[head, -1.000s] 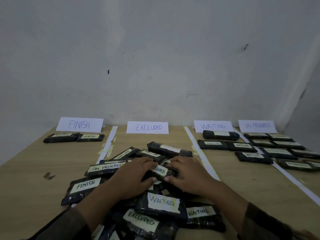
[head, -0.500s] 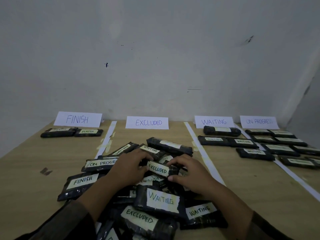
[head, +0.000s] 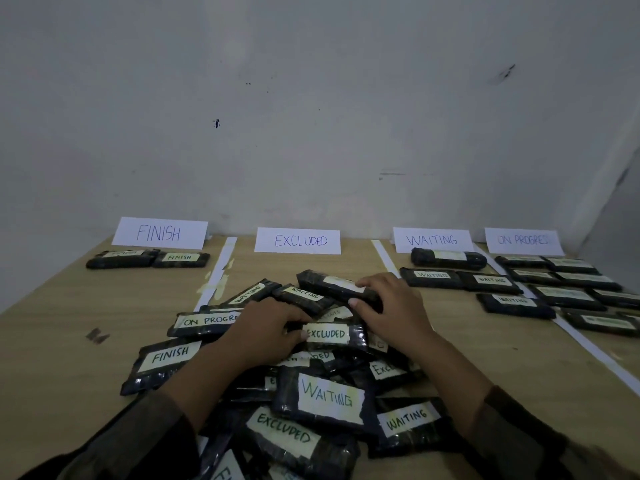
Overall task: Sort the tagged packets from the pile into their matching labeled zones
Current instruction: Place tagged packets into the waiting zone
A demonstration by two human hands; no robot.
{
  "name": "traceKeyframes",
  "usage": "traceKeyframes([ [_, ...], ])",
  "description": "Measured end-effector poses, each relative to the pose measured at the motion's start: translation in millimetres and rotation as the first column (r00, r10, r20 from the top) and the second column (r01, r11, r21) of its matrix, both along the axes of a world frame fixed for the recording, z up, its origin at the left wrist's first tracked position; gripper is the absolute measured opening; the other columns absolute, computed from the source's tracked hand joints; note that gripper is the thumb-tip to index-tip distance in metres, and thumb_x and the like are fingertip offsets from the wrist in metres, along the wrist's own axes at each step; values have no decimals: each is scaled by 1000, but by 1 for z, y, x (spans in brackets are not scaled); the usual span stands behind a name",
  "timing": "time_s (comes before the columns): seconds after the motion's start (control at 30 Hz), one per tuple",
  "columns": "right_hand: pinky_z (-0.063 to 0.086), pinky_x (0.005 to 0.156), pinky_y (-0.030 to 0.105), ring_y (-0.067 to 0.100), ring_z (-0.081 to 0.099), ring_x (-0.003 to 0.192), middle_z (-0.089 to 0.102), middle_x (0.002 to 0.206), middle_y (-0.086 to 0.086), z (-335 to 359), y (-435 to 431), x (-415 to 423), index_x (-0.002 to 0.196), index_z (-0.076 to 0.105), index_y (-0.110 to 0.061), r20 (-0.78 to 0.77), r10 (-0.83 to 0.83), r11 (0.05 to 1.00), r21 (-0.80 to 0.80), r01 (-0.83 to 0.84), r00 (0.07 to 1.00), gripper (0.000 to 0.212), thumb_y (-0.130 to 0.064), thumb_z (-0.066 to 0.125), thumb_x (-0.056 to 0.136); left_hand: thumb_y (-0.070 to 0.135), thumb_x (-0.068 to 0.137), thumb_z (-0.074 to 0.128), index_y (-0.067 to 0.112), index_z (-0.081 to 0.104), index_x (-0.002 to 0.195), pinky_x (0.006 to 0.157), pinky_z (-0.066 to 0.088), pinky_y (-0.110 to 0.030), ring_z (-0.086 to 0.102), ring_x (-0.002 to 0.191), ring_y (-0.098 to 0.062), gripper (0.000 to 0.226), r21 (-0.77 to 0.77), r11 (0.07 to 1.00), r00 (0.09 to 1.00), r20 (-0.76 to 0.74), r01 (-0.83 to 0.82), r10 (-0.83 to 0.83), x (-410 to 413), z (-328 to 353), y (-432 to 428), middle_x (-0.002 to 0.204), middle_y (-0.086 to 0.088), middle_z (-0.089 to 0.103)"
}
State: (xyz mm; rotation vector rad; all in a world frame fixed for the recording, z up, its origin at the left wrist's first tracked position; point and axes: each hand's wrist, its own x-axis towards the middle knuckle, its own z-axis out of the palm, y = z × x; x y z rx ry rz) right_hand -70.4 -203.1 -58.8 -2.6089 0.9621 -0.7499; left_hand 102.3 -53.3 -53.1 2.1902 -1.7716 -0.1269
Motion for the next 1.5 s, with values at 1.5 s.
traceKeyframes([
  [1.5,35,88,19,10,43,112,40,120,-4,-3,-23,-11,141,39,-27,-5,175,928,336,-163,985,70,-28,73,81,24,85,68,21,58,123,65,45,-18,59,92,-14,40,-167,926,810,-553,-338,196,24,12,-30,95,6,62],
])
